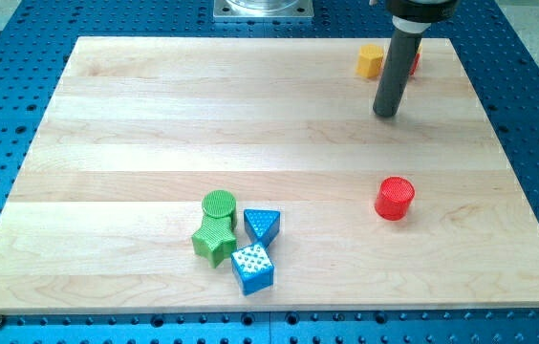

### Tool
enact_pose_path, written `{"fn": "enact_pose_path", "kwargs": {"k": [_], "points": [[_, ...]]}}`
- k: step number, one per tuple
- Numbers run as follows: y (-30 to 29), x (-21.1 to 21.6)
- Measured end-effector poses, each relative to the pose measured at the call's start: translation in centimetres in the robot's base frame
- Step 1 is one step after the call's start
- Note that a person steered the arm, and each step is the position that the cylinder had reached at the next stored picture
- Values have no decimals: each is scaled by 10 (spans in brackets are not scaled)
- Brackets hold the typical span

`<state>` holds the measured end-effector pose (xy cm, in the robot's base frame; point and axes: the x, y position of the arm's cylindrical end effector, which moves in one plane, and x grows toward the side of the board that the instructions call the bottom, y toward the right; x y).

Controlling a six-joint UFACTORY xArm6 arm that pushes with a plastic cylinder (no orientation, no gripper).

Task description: Push the red circle into the red star and hexagon

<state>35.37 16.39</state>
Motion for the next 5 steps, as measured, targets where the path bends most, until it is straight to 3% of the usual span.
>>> {"fn": "enact_pose_path", "kwargs": {"k": [1, 2, 3, 4, 5], "points": [[67, 51], [101, 149], [24, 184], [-58, 146], [-94, 65]]}}
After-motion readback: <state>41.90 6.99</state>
